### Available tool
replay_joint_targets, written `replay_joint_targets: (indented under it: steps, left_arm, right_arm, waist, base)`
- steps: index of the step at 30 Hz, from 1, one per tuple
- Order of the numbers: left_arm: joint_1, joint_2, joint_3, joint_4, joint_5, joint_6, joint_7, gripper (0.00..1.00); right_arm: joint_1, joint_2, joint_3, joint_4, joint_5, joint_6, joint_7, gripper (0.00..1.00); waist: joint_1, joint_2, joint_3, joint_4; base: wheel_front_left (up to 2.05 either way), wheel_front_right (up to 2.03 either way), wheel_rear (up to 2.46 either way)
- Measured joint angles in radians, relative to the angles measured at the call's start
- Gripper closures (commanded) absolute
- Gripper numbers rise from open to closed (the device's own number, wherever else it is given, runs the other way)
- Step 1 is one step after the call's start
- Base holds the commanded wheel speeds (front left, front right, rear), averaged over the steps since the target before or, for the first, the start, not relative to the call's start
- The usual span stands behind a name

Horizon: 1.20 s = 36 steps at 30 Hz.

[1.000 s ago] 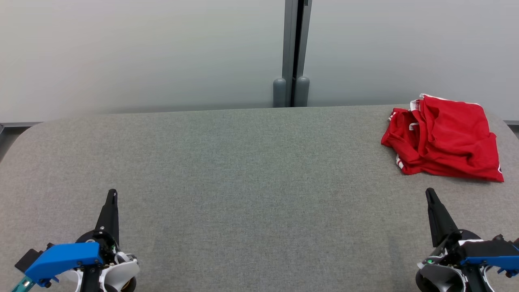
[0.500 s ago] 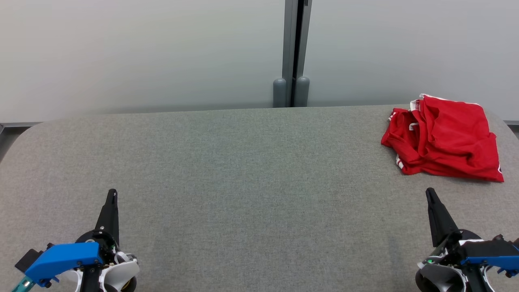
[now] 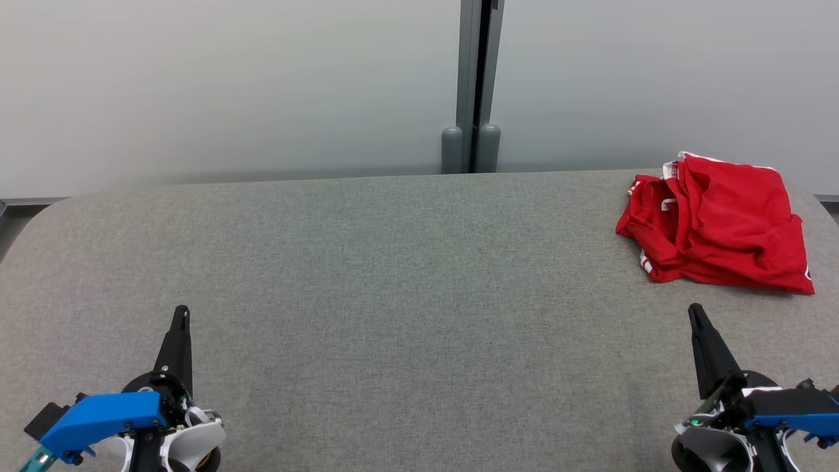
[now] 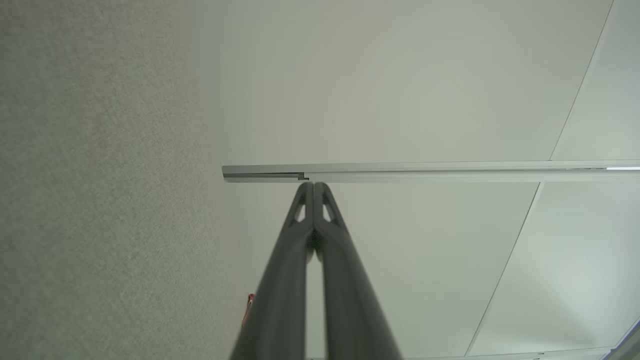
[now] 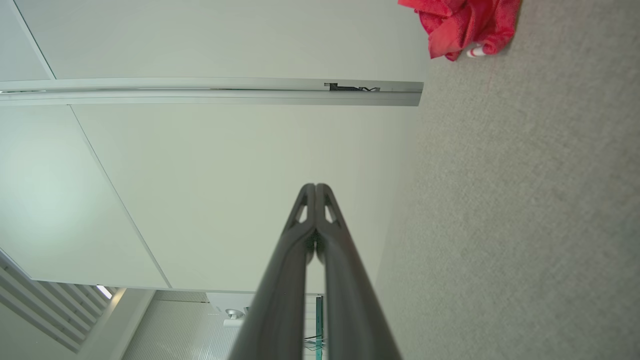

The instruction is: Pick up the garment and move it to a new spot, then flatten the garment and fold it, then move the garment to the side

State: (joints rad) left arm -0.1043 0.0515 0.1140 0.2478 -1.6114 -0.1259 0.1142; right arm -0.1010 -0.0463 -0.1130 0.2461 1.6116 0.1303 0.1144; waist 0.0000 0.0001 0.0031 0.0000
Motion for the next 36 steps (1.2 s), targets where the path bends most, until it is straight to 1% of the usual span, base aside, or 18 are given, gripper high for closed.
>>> replay_joint_targets:
  steps: [36]
  left_arm:
    - [0.000, 0.000, 0.000, 0.000, 0.000, 0.000, 0.000, 1.00]
  right_arm:
    - [0.000, 0.000, 0.000, 0.000, 0.000, 0.000, 0.000, 1.00]
  waist:
    - [0.0000, 0.0000, 0.000, 0.000]
  base:
    - [0.00, 0.00, 0.00]
